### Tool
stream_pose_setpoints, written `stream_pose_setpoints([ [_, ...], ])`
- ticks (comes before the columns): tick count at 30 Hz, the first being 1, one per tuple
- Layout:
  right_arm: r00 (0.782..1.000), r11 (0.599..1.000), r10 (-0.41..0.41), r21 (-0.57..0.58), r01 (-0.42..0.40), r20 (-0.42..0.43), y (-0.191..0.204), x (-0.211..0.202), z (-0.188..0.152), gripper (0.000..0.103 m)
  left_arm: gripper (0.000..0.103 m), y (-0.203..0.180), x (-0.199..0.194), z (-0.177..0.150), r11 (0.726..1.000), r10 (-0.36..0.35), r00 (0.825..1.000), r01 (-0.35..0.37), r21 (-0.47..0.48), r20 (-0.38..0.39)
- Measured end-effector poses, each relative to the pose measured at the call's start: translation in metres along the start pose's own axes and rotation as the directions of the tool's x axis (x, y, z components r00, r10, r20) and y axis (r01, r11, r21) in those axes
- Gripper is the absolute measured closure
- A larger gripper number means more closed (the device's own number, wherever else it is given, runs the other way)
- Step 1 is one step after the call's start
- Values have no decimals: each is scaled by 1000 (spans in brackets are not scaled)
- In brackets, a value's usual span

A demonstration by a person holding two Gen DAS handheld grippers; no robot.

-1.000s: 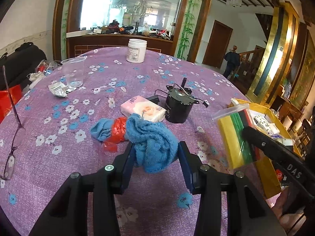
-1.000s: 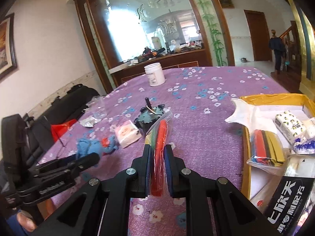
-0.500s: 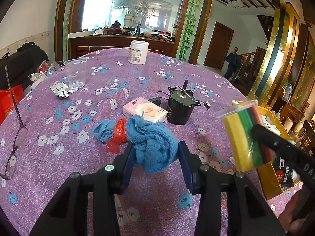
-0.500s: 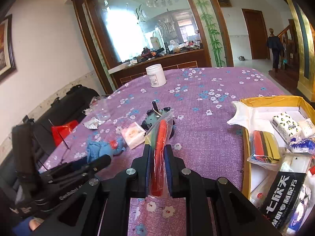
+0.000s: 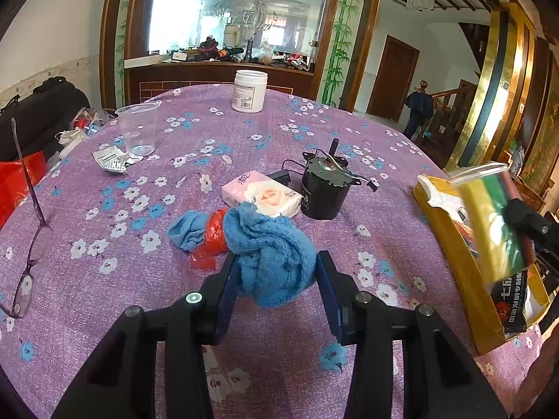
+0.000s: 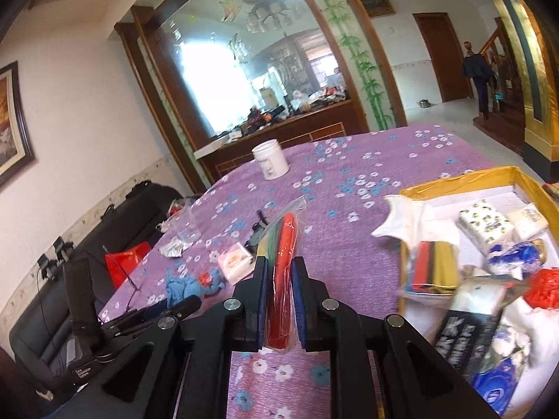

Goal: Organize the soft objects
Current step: 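Lower the blue towel and striped pack into the tray and open both grippers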

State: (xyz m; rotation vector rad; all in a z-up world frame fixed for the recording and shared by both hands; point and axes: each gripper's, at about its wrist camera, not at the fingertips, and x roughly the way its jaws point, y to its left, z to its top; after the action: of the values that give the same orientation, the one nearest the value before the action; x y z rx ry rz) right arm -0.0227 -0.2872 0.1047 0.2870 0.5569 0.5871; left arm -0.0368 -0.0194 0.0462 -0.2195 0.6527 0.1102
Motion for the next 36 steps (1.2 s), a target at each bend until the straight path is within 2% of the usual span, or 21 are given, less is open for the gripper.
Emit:
stream_pose_setpoints([
  [15,997,995,-57,79,53,51,-33,-26,12,88,61,-4,-2,0,1000,-6,1000,5,7,20],
  [20,994,991,-89,101,82,61,-50,-38,14,88,61,-18,-9,-1,998,-11,1000,10,55,29],
  [24,988,985,-128,124,118,82,-70,-52,15,88,61,-38,-13,0,995,-56,998,55,83,8],
  [29,979,970,-184,176,166,92,-107,-68,17,88,61,-82,-12,4,979,-126,992,129,158,-32],
  [36,962,948,-258,217,233,95,-150,-87,27,88,61,-165,3,17,927,-254,959,279,250,-129],
])
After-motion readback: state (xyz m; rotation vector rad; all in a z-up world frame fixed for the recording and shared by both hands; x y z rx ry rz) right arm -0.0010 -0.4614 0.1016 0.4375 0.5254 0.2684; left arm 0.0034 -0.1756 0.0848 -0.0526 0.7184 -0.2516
